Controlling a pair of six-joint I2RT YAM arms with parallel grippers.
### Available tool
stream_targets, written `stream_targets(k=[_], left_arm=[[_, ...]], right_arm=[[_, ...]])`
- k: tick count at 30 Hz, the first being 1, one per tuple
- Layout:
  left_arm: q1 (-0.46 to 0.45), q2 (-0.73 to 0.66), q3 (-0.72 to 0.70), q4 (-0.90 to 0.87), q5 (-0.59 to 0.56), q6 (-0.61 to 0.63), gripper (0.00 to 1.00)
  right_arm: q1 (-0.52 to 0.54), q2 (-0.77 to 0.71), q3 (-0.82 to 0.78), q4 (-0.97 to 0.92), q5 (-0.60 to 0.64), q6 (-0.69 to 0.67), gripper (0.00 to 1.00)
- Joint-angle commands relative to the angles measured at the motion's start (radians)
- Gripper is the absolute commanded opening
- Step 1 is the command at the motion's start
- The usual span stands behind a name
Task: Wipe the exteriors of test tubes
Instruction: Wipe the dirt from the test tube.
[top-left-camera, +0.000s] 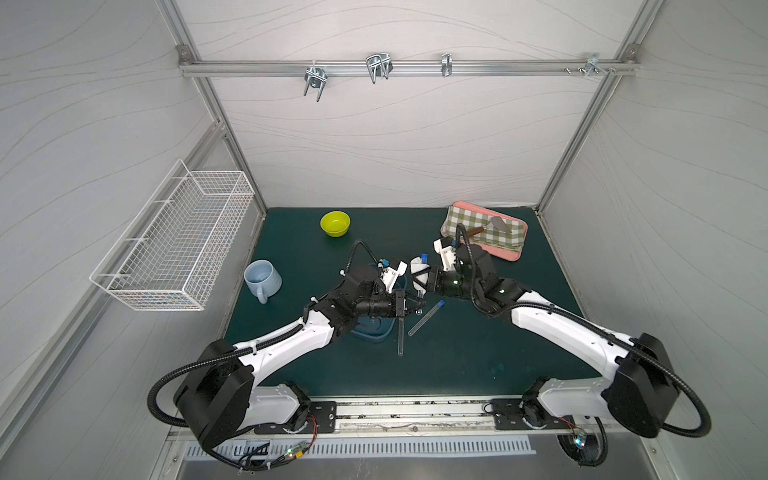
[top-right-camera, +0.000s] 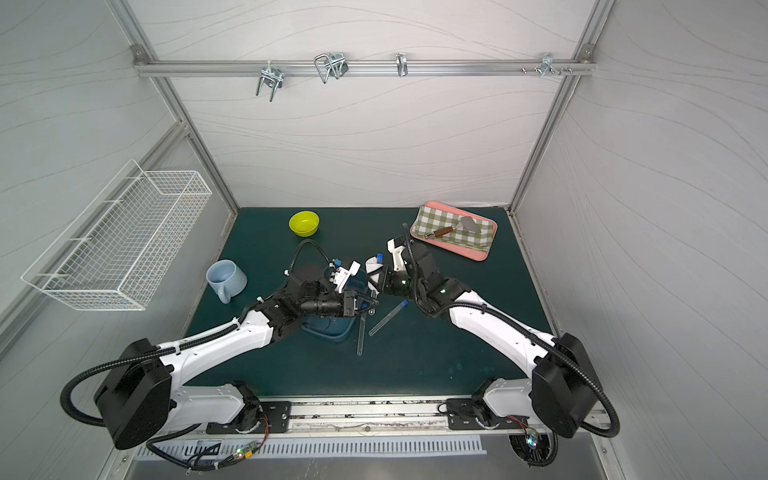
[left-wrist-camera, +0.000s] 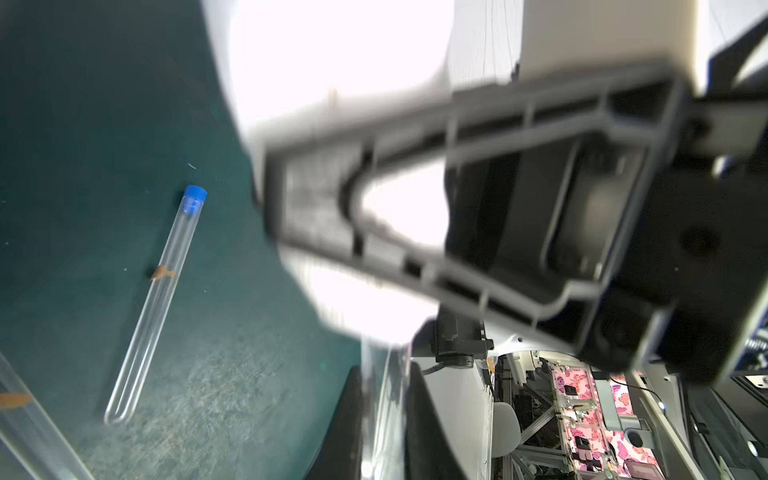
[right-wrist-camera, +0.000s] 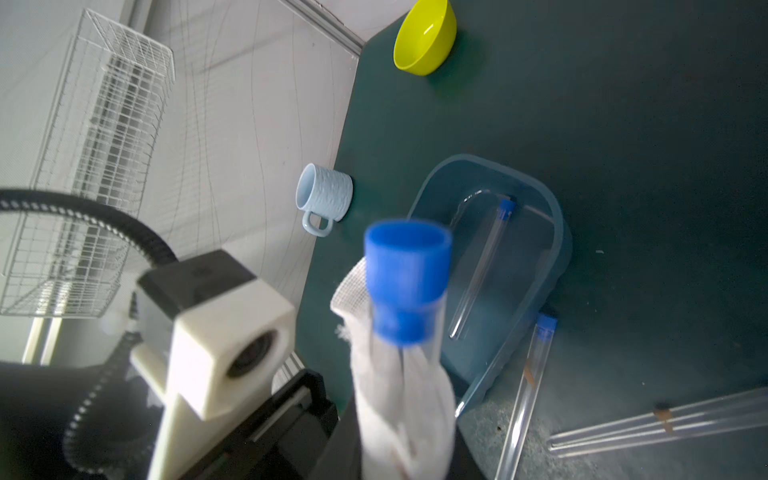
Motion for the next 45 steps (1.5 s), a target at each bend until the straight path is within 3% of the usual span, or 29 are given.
stream_targets(k=[1,4,14,19,28,32,39,45], left_arm=[[0.008,-0.010,0.022,0.053,-0.006,-0.004,0.06],[0.008,-0.006,0.025,0.053,-0.001,-0.005,0.06],[0.008,-0.012,0.030,0.048,0.002,-0.001,0.06],[0.010,-0.021,0.028,0.037,-0.008,0.006,0.07],[0.010,-0.011,0.027,0.044,-0.005,0.001,0.07],[0.010,-0.013,0.023,0.043,-0.006,0.001,0.07],[0.009,-0.017,0.023,0.044,-0.004,0.001,0.06],[0.009,-0.027,0.020,0.041,-0.010,0.002,0.07]], right_arm=[[0.053,-0.034,-0.057,-0.013,0.029,0.032,0.20],[0.040,-0.034,-0.055,-0.015,0.047,0.020,0.20],[-0.108,0.075,0.127,-0.036,-0.078,-0.068,0.20],[-0.085,0.051,0.088,-0.023,-0.068,-0.047,0.20],[0.059,-0.030,-0.089,0.029,0.030,0.058,0.20],[0.032,-0.024,-0.059,0.010,0.039,0.026,0.20],[-0.100,0.077,0.114,-0.018,-0.064,-0.060,0.20],[-0.089,0.071,0.116,-0.022,-0.072,-0.060,0.20]])
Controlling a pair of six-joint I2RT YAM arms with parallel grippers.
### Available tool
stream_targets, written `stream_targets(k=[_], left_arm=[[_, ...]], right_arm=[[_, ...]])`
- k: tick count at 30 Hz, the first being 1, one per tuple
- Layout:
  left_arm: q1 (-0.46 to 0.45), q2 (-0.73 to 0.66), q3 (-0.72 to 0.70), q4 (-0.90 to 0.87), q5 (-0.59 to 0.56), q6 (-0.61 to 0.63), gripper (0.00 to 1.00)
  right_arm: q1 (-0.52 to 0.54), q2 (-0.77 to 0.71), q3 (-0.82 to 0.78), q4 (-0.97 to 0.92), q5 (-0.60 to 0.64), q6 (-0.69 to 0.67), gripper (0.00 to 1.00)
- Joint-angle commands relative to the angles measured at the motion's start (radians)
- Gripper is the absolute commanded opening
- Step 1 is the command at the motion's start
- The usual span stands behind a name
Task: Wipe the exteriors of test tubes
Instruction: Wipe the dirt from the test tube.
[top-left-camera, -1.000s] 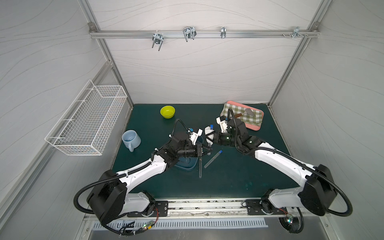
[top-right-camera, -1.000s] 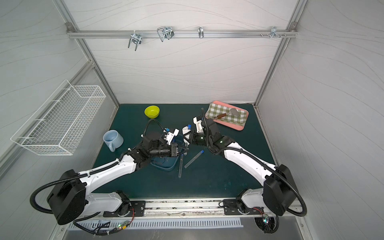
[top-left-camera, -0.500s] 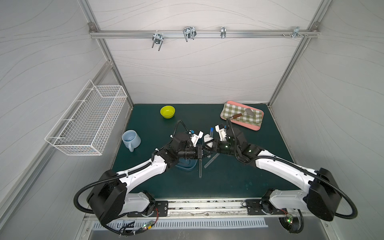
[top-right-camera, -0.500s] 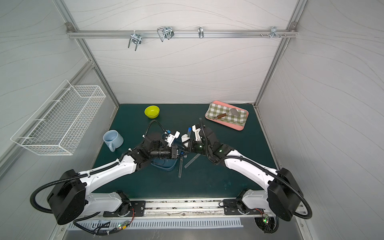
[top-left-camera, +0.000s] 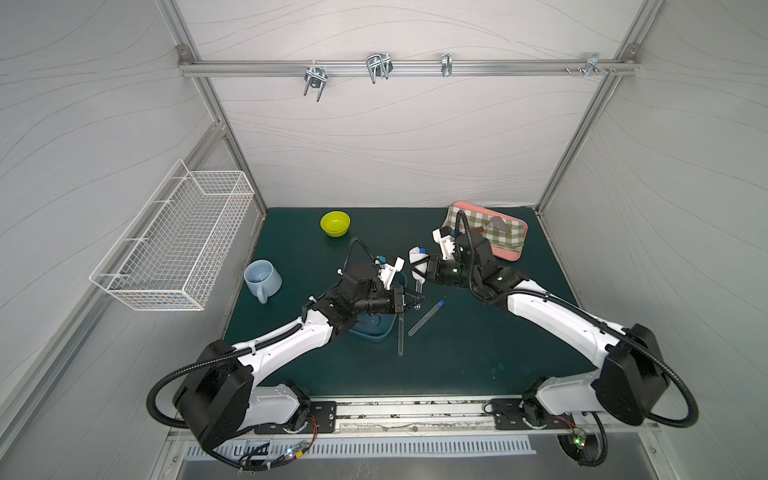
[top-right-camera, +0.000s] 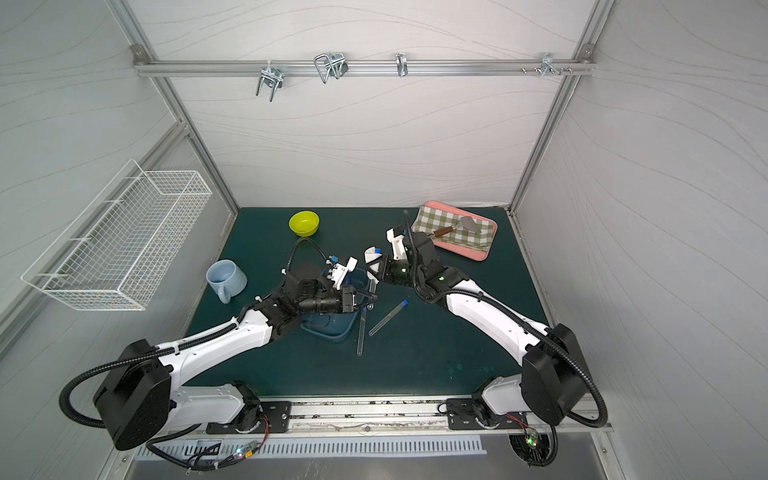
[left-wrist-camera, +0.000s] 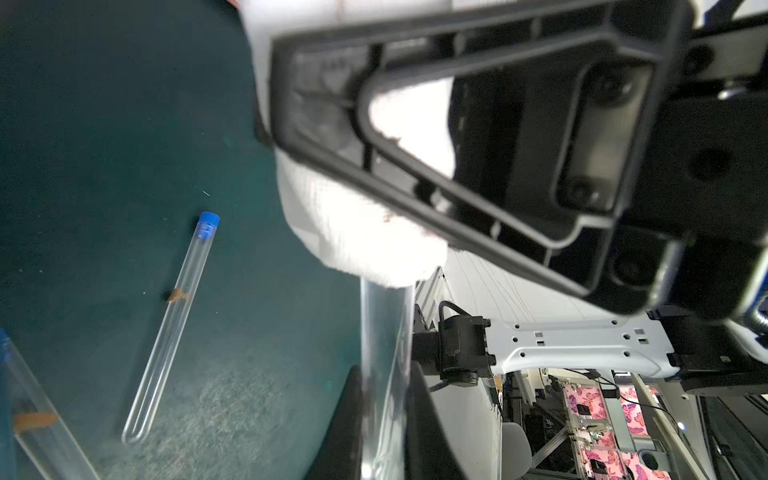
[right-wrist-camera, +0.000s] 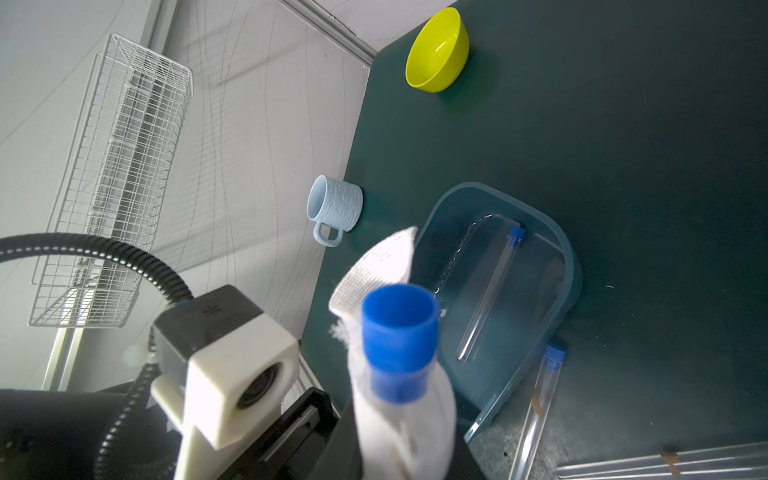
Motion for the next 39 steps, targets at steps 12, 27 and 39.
stream_targets(k=[12,27,39], left_arm=[[0.005,-0.004,0.025,0.026,0.015,-0.012,0.07],[0.006,0.003,0.037,0.021,0.030,-0.013,0.07],[0.017,0.001,0.043,0.024,0.040,-0.019,0.07]], right_arm=[[0.115,-0.137,-0.204,0.040,0.125,0.082,0.20],[-0.038,0.043,0.059,0.030,-0.022,-0.027,0.21],[0.137,-0.075,-0.164,0.088,0.106,0.067,0.21]])
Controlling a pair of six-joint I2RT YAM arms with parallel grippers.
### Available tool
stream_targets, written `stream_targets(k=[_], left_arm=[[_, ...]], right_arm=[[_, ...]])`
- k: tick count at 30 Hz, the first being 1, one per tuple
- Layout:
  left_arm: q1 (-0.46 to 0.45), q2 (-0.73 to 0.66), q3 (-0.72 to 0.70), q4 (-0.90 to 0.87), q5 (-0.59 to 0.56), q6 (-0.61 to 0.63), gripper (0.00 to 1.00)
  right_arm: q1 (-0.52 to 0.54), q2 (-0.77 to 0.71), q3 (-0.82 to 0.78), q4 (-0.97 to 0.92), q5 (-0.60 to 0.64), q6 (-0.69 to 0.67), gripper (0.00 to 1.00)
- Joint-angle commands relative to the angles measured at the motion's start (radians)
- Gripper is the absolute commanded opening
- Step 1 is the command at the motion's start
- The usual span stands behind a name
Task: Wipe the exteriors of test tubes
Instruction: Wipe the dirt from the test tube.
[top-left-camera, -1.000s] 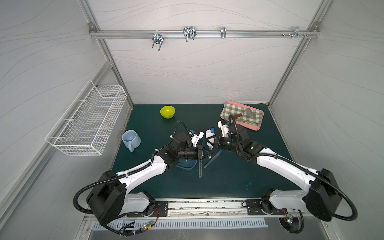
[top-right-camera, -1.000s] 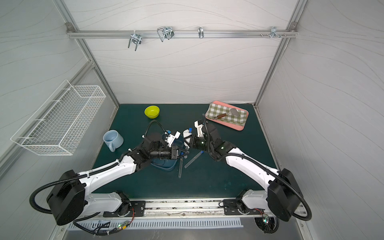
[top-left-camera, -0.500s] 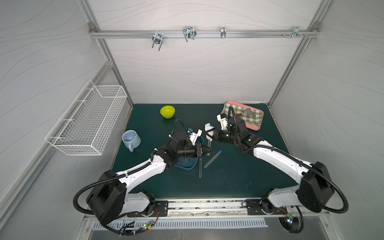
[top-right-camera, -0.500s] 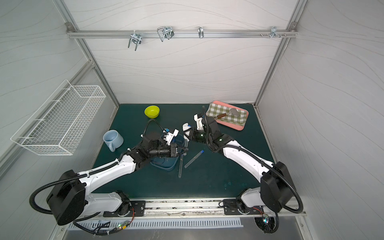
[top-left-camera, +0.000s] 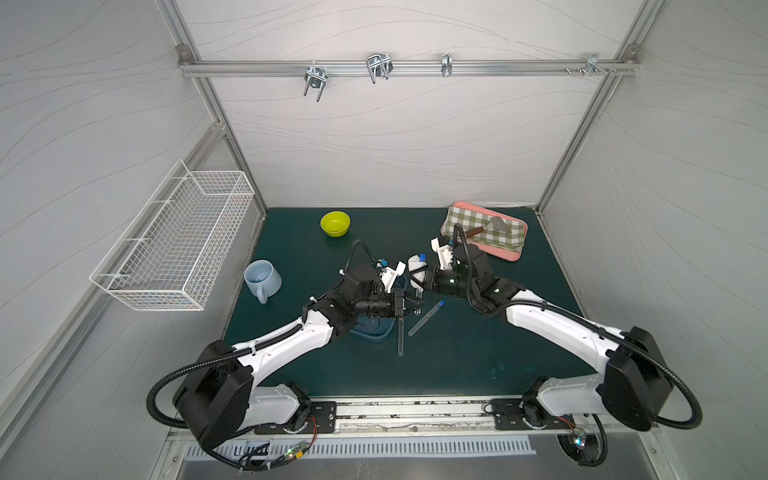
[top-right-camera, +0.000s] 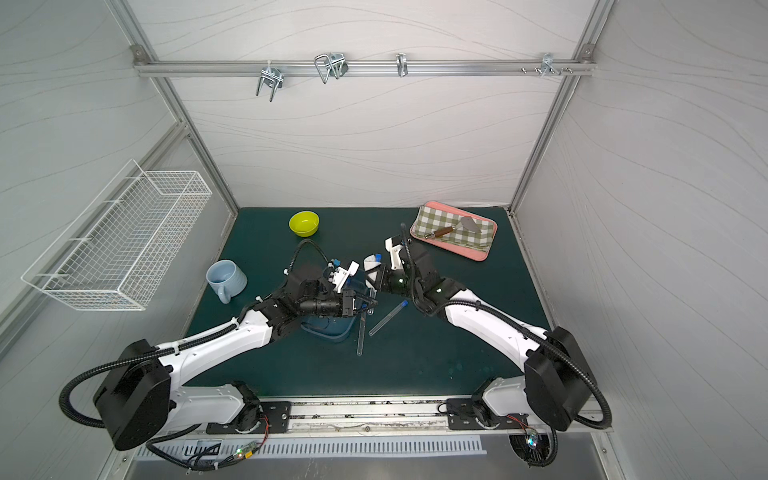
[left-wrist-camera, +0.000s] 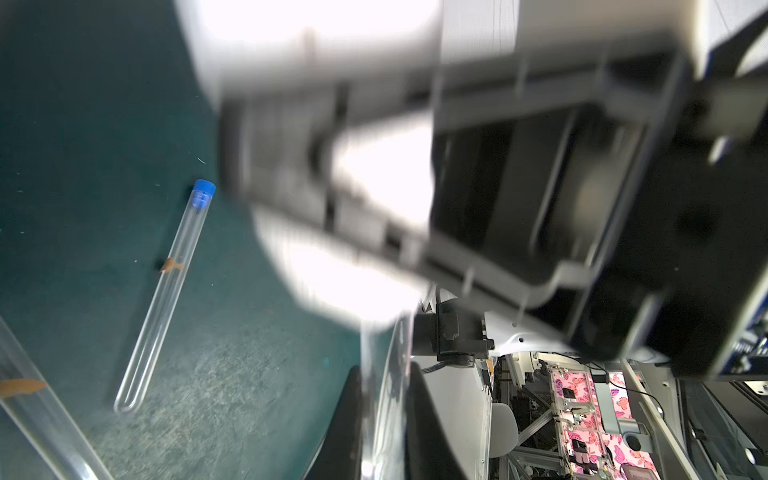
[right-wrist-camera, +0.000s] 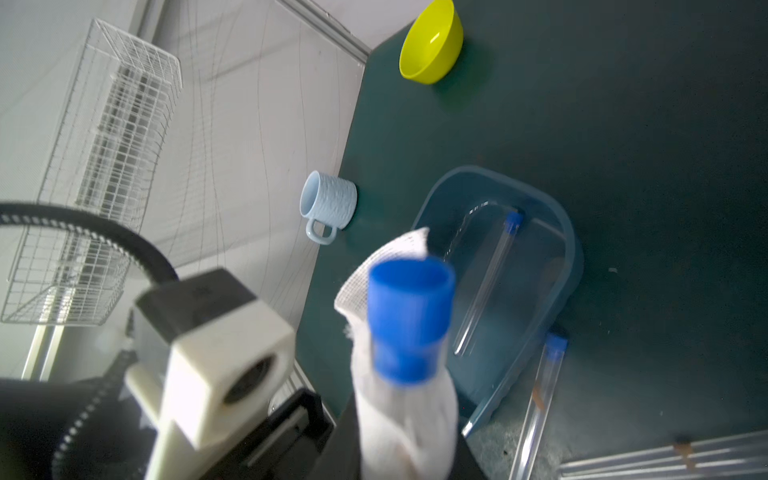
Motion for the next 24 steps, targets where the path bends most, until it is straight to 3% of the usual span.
stream_targets(k=[1,9,19,24], left_arm=[[0.013,-0.001,0.040,0.071,0.010,-0.013,0.07],[0.019,-0.017,0.031,0.069,0.003,-0.011,0.07],[0.019,-0.034,-0.009,0.080,0.004,-0.024,0.07],[0.019,-0.043,-0.007,0.081,0.003,-0.024,0.06]], right_arm=[[0.050,-0.035,-0.048,0.002,0.035,0.027,0.21],[0.036,-0.020,0.001,-0.032,0.045,-0.013,0.21],[-0.134,0.071,0.167,-0.059,-0.072,-0.088,0.21],[-0.150,0.119,0.221,-0.073,-0.113,-0.108,0.21]])
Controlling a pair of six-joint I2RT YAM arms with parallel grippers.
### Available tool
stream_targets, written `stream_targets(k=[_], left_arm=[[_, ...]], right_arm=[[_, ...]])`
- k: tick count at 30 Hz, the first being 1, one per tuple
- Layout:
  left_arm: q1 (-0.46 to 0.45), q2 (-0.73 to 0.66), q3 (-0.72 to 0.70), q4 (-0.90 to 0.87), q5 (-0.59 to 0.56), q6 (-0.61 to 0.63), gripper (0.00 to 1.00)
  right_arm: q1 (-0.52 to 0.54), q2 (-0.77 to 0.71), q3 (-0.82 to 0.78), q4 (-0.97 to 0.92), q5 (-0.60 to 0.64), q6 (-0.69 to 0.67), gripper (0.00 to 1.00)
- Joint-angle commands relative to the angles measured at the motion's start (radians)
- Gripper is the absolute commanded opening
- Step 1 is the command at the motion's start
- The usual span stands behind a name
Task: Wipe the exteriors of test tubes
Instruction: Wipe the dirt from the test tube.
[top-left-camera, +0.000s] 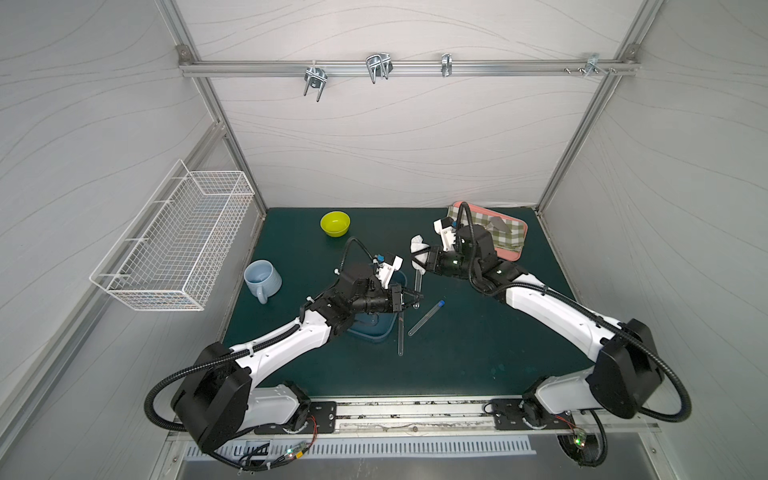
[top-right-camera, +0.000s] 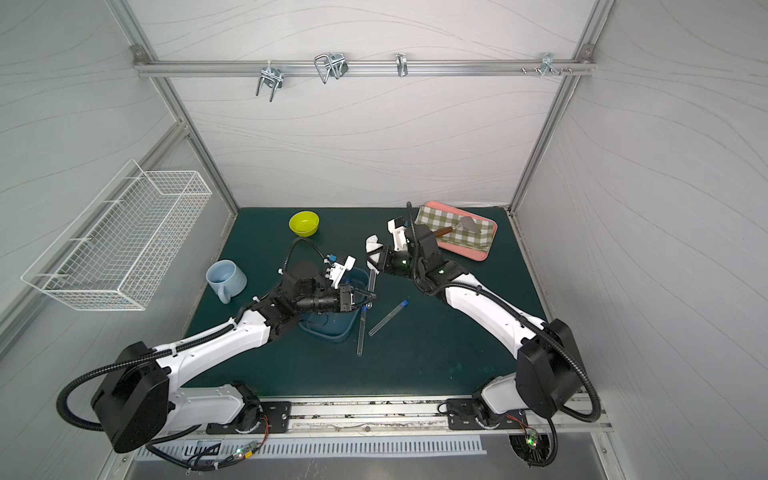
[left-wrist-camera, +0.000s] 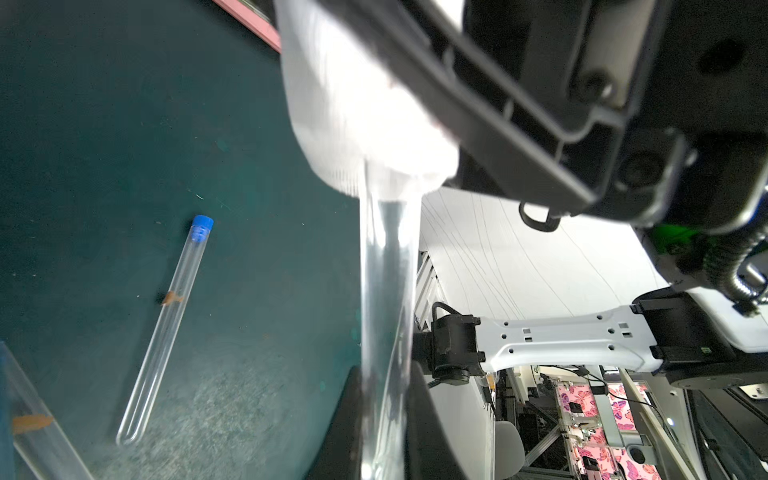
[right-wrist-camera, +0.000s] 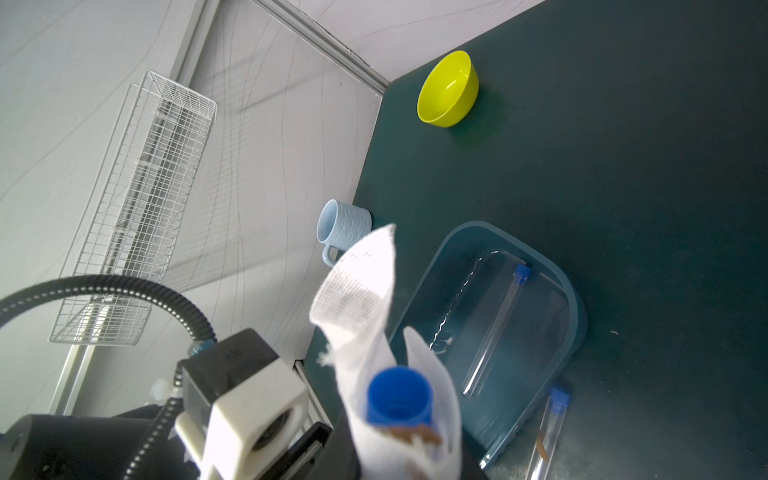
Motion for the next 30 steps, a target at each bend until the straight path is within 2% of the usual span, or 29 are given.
stream_targets(k=[1,7,16,28,30], left_arm=[[0.006,-0.034,-0.001,0.020,0.004,-0.019,0.07],[0.006,-0.030,0.005,0.018,0.000,-0.016,0.07],[0.014,-0.017,0.013,0.025,0.002,-0.019,0.07],[0.014,-0.016,0.007,0.029,-0.002,-0.021,0.07],[0.014,-0.016,0.001,0.030,-0.006,-0.022,0.10]], right_arm=[[-0.009,0.018,0.017,-0.014,-0.011,-0.039,0.21],[0.041,-0.049,-0.081,0.005,0.030,-0.004,0.21],[0.169,-0.147,-0.247,0.040,0.119,0.087,0.21],[0.180,-0.109,-0.185,0.014,0.105,0.047,0.17],[0.179,-0.109,-0.172,-0.001,0.106,0.029,0.17]])
